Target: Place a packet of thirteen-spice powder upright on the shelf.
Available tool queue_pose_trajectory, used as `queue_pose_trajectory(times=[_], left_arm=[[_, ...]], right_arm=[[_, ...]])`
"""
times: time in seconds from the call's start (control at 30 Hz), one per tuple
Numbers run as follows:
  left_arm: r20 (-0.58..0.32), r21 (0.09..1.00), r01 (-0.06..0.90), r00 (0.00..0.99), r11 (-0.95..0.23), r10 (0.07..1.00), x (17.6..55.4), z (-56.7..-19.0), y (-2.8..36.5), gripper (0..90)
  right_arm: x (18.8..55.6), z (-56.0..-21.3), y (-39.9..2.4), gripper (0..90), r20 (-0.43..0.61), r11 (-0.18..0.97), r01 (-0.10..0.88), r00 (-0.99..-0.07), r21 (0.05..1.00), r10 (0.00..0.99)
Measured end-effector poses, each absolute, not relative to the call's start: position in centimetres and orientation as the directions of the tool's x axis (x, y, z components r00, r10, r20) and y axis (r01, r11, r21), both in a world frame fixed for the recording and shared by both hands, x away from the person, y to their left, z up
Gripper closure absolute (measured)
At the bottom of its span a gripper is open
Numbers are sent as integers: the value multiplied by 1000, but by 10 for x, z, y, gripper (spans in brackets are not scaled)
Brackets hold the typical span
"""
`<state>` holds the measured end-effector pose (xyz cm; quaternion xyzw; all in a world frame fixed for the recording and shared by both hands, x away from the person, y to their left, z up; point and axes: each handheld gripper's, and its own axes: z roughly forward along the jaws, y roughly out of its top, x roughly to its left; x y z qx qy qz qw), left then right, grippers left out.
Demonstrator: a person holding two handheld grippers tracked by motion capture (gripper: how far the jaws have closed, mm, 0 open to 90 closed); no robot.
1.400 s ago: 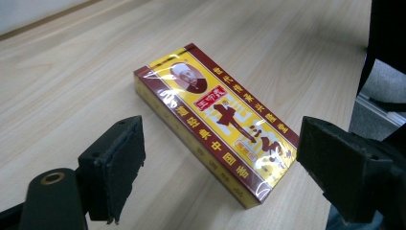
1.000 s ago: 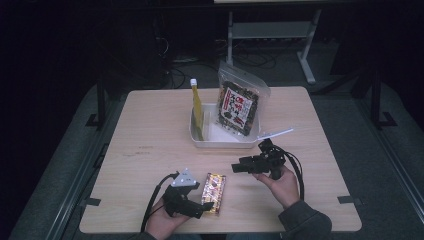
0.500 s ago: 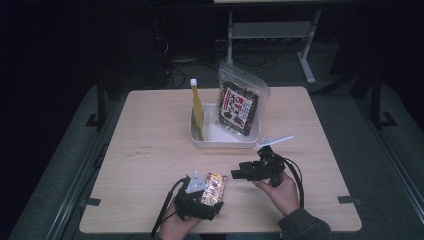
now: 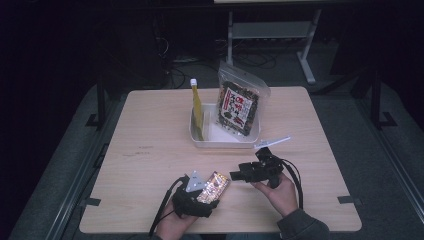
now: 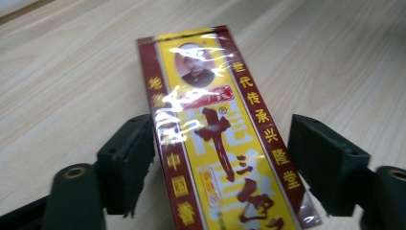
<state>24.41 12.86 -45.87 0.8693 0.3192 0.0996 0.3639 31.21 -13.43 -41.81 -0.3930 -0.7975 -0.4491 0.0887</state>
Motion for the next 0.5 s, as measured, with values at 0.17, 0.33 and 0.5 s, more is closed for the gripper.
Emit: queue_pose_trajectory(times=[0.17,0.33,0.5], left_arm=[[-63,686,488,779,-540,624,244,-458,131,275],[-60,668,494,782,-557,621,245,-460,130,261],[-64,652,493,793,-576,606,245,-458,129,297]], right_arm=[[313,-426,-132,370,498,303,718,-668,626,553],[313,-430,-130,358,502,307,725,-662,617,556],[314,-432,-128,358,510,311,729,-661,610,550]])
